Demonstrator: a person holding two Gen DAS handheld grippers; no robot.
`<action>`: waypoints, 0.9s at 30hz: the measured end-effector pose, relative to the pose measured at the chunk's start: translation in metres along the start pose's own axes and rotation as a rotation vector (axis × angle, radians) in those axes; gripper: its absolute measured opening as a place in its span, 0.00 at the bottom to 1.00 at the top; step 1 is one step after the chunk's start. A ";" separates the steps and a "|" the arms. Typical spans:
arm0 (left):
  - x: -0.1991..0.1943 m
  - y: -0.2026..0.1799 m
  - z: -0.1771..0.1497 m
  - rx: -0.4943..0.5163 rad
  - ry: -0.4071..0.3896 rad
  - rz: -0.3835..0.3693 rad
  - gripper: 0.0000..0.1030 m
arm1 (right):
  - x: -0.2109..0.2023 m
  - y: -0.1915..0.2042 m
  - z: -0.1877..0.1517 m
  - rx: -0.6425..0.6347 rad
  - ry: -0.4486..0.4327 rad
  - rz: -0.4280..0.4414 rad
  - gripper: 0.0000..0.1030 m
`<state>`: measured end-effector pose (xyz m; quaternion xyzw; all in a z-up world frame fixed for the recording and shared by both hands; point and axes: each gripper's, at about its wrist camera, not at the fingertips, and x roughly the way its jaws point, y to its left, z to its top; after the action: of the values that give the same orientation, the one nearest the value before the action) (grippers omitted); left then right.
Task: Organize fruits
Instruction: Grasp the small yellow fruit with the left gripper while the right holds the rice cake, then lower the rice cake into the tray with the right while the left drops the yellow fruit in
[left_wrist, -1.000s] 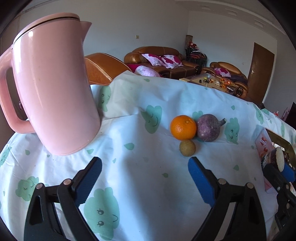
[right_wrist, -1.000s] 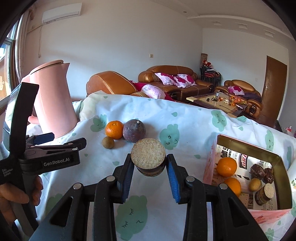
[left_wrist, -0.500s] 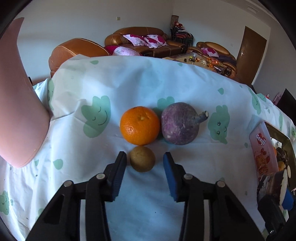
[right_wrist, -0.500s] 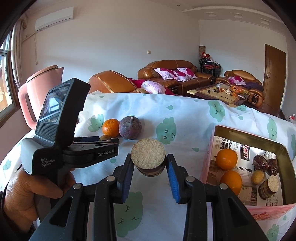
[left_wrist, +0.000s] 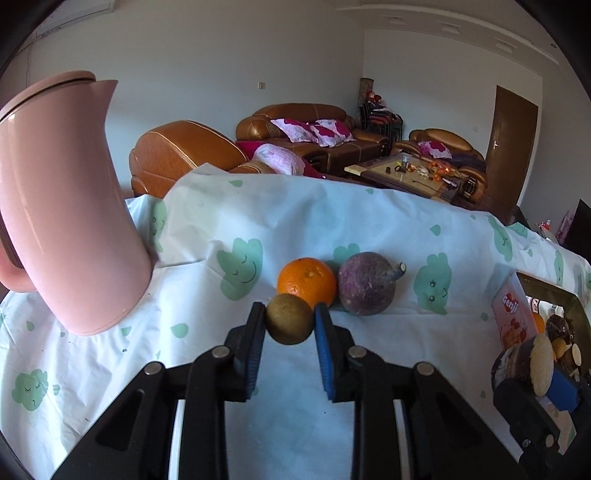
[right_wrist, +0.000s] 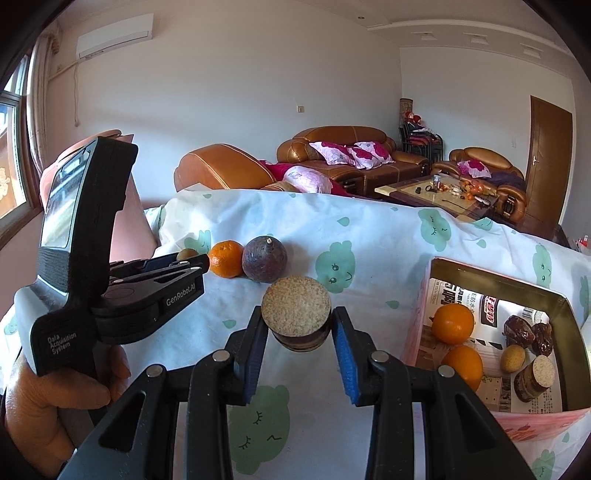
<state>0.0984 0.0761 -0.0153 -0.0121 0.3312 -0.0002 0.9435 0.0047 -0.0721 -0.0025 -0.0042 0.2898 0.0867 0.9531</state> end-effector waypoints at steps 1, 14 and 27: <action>-0.003 0.002 -0.002 -0.003 -0.008 0.007 0.27 | -0.001 0.001 0.000 -0.007 -0.006 -0.001 0.37; -0.034 -0.002 -0.024 -0.018 -0.045 0.037 0.27 | -0.019 0.015 -0.005 -0.067 -0.055 -0.012 0.37; -0.051 -0.022 -0.039 0.006 -0.039 -0.011 0.27 | -0.045 -0.001 -0.023 -0.083 -0.044 -0.003 0.37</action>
<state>0.0350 0.0535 -0.0133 -0.0112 0.3124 -0.0061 0.9499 -0.0448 -0.0821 0.0033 -0.0422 0.2651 0.0970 0.9584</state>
